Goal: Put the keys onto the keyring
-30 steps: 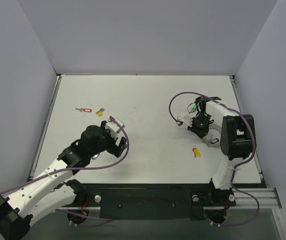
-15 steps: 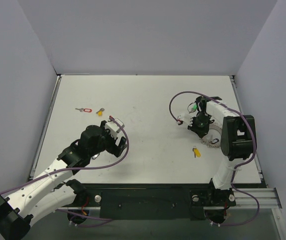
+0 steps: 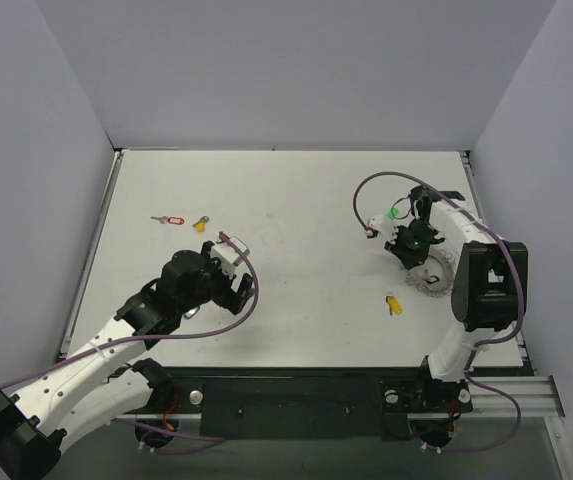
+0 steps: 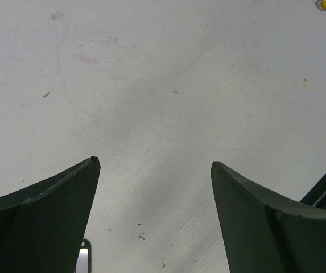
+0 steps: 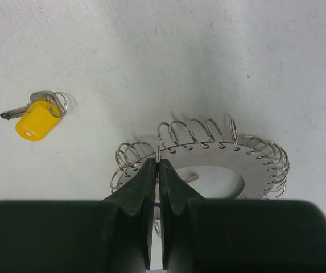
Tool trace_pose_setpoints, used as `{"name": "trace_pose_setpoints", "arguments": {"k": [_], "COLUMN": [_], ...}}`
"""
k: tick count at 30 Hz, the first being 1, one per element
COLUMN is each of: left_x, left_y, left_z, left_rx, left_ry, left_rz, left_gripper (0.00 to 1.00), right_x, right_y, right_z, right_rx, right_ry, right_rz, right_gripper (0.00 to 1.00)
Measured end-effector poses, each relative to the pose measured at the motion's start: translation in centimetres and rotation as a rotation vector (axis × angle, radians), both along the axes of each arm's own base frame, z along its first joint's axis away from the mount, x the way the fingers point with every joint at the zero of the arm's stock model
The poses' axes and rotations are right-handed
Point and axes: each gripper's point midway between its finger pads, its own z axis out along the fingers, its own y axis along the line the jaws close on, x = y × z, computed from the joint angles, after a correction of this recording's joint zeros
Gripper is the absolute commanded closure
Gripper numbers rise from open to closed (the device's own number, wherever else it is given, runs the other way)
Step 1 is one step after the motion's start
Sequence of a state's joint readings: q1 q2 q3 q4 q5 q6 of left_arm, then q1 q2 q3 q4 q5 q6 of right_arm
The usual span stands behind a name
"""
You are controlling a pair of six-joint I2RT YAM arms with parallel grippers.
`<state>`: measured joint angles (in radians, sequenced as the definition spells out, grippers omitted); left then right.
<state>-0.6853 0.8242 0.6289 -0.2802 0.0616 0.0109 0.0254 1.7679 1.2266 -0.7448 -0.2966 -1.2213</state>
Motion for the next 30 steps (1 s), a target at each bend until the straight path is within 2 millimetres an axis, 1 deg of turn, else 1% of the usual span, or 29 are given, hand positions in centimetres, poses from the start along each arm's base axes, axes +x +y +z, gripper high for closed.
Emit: {"name": "trace_pose_setpoints", "arguments": {"k": [7,10,13,16,19,23,26,30], "left_x": [-0.1,-0.2,-0.3,-0.4,-0.6,-0.5,-0.4,-0.1], "left_y": [-0.1,-0.3,-0.6,-1.1,-2.1,-3.7,-4.9,-5.9], "left_z": [0.0,0.3,1.0,2.3,4.1,6.0,6.2,6.1], "left_rx": [-0.004,-0.024,-0.080,-0.176,-0.293,-0.396,-0.428,-0.441], "left_ry": [0.002,0.004,-0.003,-0.023,-0.041,-0.047,-0.024,0.008], "left_rz": [-0.006,-0.015,-0.017,-0.021,-0.040,-0.087,-0.121,-0.148], "left_gripper": [0.10,0.10,0.10,0.10,0.11,0.13,0.14,0.14], "right_x": [-0.2,-0.4,-0.1,0.3,0.5,0.9,1.5,2.7], "right_y": [-0.2,-0.4,-0.7,-0.8,-0.6,-0.3,-0.3,-0.3], "right_z": [0.7,1.6,3.3,5.1,6.5,8.2,9.6,11.9], "right_rx": [0.046,0.076,0.106,0.133,0.158,0.187,0.206,0.221], "right_ry": [-0.010,-0.023,-0.063,-0.106,-0.135,-0.156,-0.178,-0.230], "right_rz": [-0.031,-0.056,-0.086,-0.103,-0.106,-0.111,-0.123,-0.137], "right_gripper": [1.00,1.00,1.00,1.00,1.00,1.00,1.00,1.00]}}
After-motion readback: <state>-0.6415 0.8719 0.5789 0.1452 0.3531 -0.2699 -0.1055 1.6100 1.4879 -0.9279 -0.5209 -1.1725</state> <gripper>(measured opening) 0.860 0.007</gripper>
